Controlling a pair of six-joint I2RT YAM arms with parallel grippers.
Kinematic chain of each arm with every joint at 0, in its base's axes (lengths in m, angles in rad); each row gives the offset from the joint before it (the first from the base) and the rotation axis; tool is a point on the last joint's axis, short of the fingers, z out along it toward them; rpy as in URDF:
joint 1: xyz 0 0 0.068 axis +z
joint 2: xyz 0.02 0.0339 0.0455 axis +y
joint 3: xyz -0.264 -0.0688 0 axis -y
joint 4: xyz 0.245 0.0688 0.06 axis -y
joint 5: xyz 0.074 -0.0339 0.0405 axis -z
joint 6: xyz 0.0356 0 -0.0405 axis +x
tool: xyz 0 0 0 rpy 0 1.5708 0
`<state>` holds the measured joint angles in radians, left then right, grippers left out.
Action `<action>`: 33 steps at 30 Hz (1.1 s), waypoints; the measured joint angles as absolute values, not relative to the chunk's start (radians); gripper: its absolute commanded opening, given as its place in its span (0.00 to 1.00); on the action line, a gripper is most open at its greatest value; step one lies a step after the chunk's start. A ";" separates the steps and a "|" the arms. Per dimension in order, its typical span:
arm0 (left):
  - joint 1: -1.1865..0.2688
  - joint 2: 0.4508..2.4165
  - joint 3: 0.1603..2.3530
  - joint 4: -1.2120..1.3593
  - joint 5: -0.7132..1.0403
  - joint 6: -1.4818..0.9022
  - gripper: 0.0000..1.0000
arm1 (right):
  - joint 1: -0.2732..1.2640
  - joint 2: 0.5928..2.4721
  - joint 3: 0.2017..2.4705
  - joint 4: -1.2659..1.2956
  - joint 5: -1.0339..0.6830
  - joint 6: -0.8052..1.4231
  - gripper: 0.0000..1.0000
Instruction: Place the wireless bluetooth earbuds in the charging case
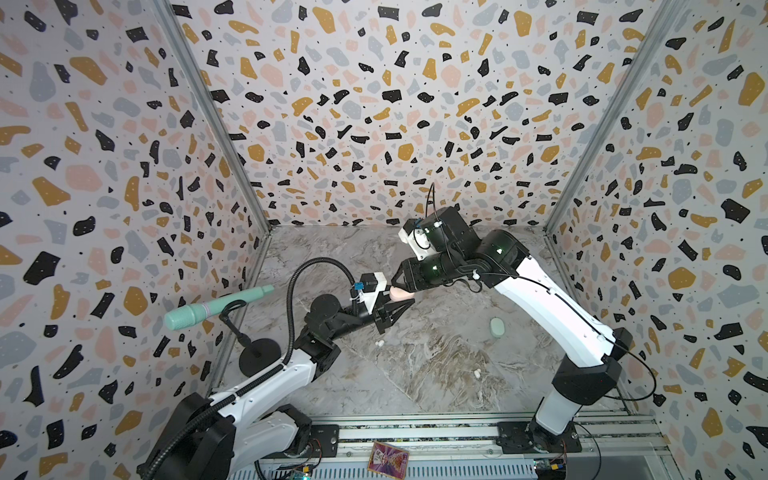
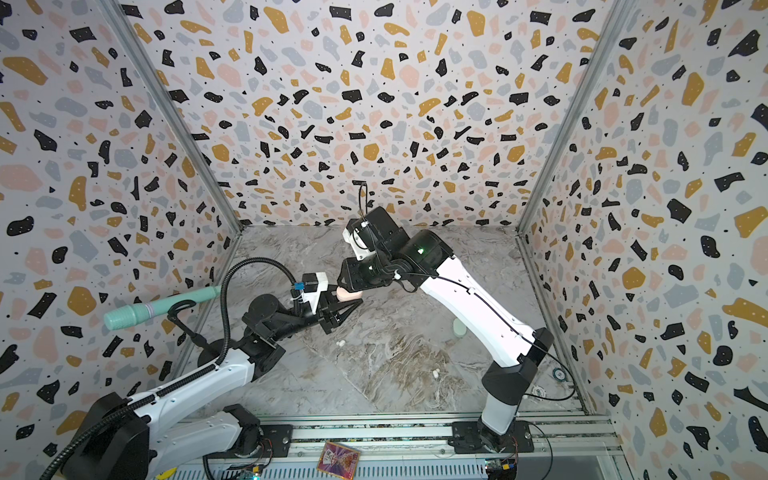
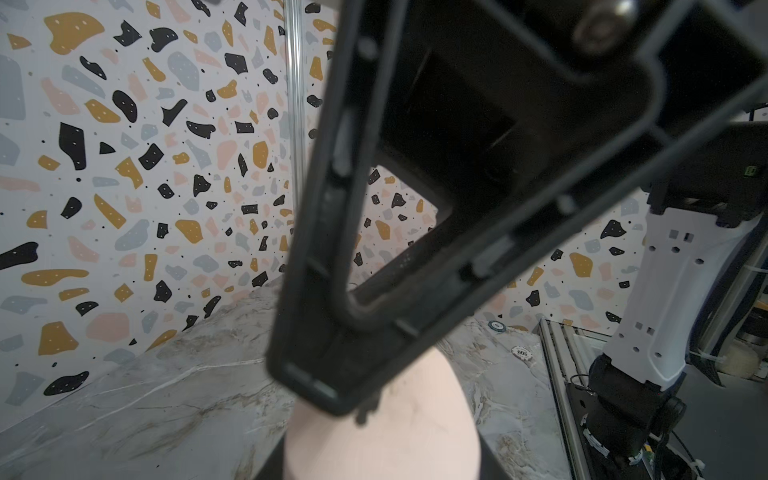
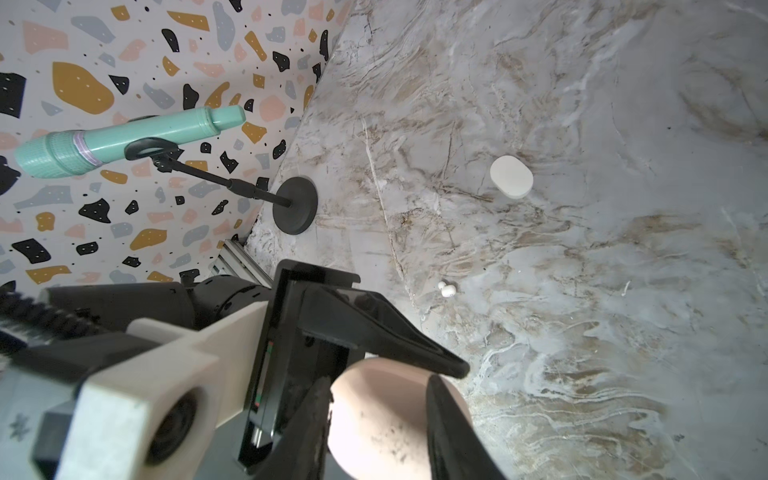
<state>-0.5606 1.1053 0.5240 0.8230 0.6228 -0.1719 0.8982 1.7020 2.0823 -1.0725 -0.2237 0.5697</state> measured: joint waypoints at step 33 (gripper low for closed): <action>-0.561 1.079 0.524 0.785 0.579 -0.160 1.00 | 0.944 1.796 2.143 -1.176 -0.115 0.600 0.47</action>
<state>-0.5606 1.0794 0.5240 0.7849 0.5789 -0.1600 0.9436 1.7958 2.1426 -1.1755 -0.1150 0.5999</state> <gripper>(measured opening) 0.857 0.624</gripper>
